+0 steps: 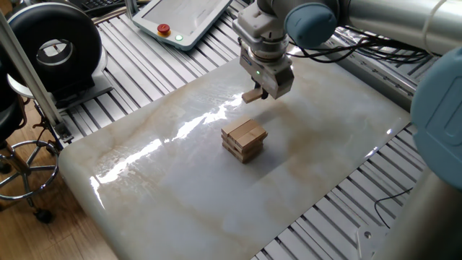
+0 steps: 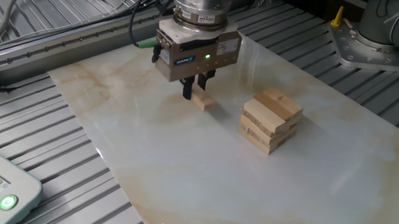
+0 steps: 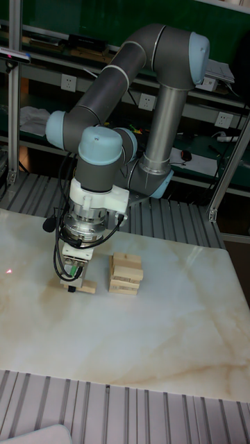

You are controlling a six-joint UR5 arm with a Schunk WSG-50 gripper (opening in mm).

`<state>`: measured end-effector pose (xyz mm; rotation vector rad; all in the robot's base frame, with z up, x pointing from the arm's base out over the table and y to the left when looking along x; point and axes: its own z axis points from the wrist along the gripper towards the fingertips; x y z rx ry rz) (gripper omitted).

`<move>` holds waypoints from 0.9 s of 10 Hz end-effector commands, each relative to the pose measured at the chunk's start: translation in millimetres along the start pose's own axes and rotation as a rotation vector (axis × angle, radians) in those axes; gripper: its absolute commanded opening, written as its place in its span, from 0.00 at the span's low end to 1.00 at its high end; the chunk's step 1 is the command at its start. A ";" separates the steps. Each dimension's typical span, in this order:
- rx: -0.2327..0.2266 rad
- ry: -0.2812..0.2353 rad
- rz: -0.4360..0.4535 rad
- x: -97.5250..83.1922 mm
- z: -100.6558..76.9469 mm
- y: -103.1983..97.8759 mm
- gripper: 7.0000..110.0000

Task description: Play Jenga

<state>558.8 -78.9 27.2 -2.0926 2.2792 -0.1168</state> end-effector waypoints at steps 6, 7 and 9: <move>-0.004 -0.095 -0.001 -16.6 3.2 3.9 0.00; 0.007 -0.056 -0.025 -3.7 4.6 3.5 0.00; 0.002 -0.025 -0.019 8.9 6.9 8.4 0.00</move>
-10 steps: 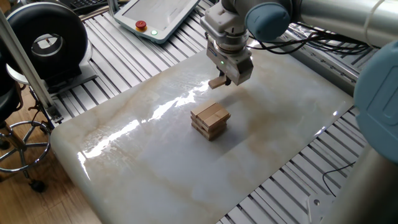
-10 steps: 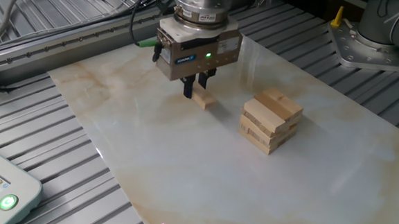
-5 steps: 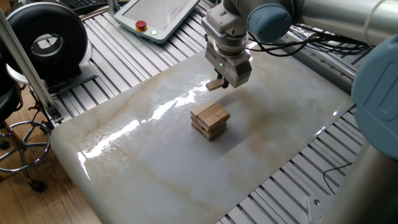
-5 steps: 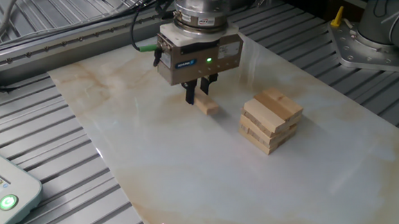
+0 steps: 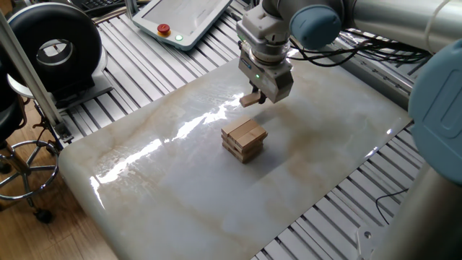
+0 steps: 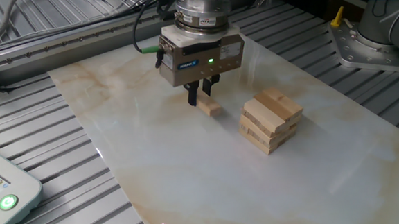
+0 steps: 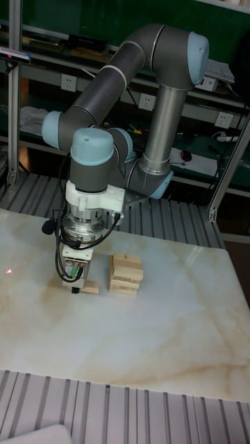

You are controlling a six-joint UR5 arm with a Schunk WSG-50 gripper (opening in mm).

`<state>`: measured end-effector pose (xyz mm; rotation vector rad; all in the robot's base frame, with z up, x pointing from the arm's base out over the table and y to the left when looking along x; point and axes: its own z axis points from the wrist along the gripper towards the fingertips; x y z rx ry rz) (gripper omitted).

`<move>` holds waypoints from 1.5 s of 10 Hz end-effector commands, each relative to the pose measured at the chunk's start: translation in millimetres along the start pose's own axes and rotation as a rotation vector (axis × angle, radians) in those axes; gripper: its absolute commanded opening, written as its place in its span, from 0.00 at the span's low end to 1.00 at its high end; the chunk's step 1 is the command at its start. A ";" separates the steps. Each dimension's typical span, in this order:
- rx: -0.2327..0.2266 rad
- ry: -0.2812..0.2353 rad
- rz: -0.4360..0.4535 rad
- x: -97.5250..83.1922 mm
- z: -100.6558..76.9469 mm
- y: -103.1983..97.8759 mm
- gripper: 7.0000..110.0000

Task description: Play Jenga

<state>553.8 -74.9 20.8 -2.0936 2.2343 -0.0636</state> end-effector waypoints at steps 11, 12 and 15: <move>0.019 0.017 0.056 14.5 19.1 -0.5 0.00; 0.012 0.004 0.047 11.1 21.9 1.0 0.00; -0.012 -0.003 0.044 9.9 26.3 9.7 0.15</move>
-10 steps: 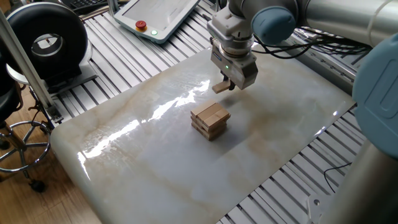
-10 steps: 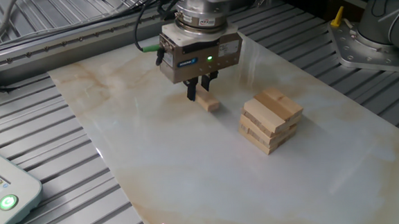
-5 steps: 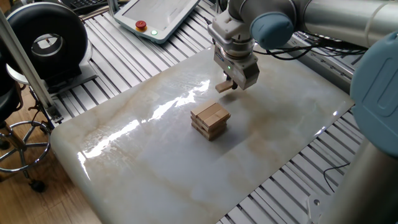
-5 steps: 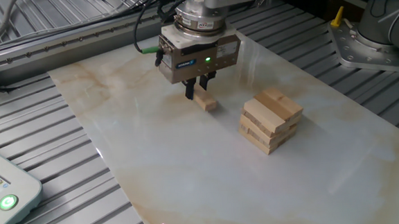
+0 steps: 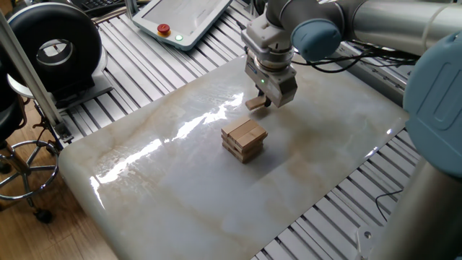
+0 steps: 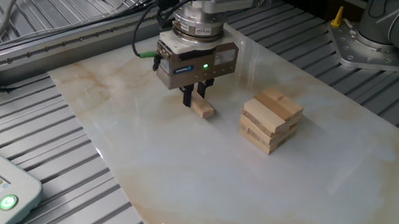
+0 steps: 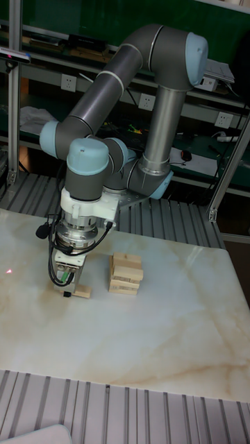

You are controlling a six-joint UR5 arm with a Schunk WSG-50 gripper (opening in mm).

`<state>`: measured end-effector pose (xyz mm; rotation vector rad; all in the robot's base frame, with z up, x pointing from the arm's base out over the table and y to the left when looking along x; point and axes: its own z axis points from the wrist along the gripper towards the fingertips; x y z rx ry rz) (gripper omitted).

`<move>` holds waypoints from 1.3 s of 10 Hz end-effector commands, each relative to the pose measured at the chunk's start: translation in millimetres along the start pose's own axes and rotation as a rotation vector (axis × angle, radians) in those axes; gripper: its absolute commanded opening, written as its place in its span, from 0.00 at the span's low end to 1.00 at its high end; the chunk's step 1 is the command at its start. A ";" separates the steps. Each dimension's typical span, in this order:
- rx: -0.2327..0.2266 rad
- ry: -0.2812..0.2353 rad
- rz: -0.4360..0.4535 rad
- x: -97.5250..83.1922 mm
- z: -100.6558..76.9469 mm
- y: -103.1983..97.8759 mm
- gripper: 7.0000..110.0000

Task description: Play Jenga

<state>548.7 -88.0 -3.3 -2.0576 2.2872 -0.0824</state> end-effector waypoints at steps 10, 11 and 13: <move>-0.044 -0.013 -0.024 1.0 -9.1 15.3 0.36; -0.051 -0.005 -0.020 1.7 -20.1 18.5 0.36; -0.058 0.003 0.000 -2.7 -43.2 23.2 0.36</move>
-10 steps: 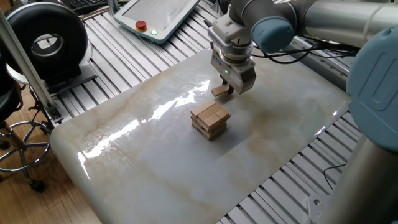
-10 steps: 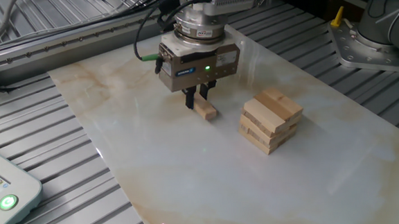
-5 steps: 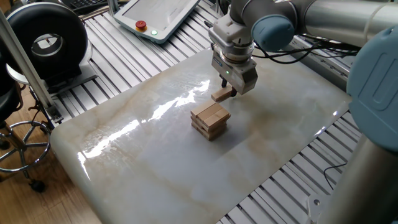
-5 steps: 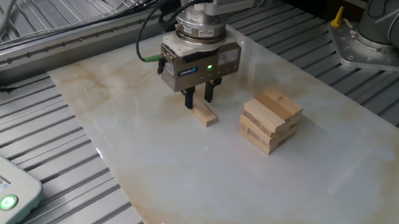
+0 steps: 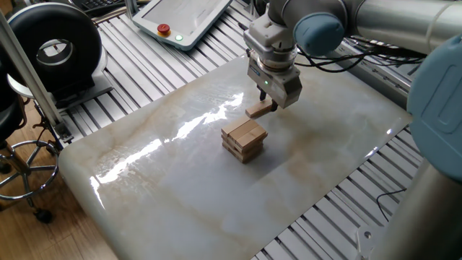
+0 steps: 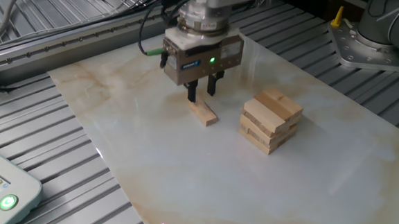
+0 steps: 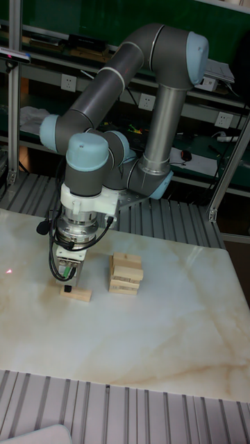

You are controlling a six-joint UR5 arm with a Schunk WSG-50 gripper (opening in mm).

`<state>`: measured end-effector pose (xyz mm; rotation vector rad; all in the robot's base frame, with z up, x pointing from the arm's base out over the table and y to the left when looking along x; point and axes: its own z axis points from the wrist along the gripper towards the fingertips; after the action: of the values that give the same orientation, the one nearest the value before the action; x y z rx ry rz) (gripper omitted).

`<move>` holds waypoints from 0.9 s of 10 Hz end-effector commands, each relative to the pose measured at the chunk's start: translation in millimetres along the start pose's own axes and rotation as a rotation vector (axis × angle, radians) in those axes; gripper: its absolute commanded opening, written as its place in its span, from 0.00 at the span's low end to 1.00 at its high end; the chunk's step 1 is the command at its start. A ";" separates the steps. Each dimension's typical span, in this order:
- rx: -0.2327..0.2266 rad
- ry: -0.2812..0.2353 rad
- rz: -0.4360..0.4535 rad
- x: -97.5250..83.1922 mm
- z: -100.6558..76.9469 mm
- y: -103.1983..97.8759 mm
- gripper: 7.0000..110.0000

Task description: Play Jenga

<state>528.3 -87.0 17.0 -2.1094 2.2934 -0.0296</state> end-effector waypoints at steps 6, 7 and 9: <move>-0.003 0.030 0.085 -30.4 -78.8 16.0 0.36; 0.006 0.028 0.090 -33.3 -80.3 13.5 0.36; 0.024 0.051 0.113 -30.0 -84.1 11.1 0.36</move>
<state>515.0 -61.6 89.2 -2.0349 2.3981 -0.0831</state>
